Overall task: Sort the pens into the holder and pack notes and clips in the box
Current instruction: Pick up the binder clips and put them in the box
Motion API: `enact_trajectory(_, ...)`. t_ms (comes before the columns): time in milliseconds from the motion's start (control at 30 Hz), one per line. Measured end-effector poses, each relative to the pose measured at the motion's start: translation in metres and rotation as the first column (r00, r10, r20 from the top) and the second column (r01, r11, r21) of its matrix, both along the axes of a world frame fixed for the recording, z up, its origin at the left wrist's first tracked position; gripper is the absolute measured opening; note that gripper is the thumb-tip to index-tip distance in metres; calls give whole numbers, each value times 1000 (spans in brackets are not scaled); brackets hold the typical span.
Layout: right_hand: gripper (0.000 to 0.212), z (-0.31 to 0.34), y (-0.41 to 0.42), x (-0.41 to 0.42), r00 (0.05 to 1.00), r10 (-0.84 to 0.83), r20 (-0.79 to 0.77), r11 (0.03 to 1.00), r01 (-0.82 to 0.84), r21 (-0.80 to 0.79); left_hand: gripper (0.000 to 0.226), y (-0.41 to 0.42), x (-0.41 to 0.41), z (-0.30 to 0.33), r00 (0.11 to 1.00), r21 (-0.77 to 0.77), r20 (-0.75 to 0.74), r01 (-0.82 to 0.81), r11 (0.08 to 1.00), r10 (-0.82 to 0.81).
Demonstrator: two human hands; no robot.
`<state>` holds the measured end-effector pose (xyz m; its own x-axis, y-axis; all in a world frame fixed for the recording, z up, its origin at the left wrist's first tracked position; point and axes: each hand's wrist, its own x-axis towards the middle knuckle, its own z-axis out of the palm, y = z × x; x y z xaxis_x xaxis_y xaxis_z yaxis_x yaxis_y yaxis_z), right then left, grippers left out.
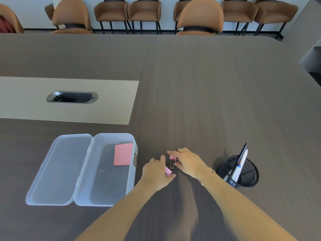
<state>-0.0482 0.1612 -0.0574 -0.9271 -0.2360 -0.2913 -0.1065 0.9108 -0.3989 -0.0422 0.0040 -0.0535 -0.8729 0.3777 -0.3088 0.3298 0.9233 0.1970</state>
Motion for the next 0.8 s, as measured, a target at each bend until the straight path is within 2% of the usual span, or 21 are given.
enact_trajectory(100, 29, -3, -1, 1, 1000, -4, -26, 1000, 4, -22, 45, 1, 2, -8, 999, -30, 37, 23, 999, -22)
enact_trajectory(200, 23, -3, 0, 1, 998, -16, -53, 1000, 17, 25, 35, 3, 5, -6, 997, 17, 81, -19, 1000, 17)
enact_trajectory(267, 22, -1, 2, 5, 997, -53, -51, 998, 54, 14, 26, 4, 4, 3, 996, 59, 83, -38, 998, 33)
enact_trajectory(367, 18, 6, 4, 8, 986, -159, -54, 984, 154, -90, 30, -3, -4, 35, 994, 195, 93, -74, 978, 56)
enact_trajectory(467, 18, 31, -3, -1, 963, -263, -53, 943, 245, -227, 32, -36, -19, 79, 983, 401, 107, -182, 898, 151)
enact_trajectory(600, 17, 83, -44, -23, 954, -294, -53, 877, 247, -412, 26, -107, -44, 109, 900, 492, 154, -427, 759, 407)
enact_trajectory(667, 19, 102, -73, -29, 964, -254, -79, 874, 194, -445, 24, -142, -43, 104, 854, 432, 199, -517, 739, 481)
enact_trajectory(733, 17, 112, -103, -31, 978, -183, -96, 887, 122, -446, 24, -169, -33, 88, 851, 286, 276, -517, 807, 447)
enact_trajectory(800, 12, 112, -131, -30, 992, -88, -94, 910, 41, -412, 29, -186, -18, 72, 862, 147, 354, -434, 889, 363)
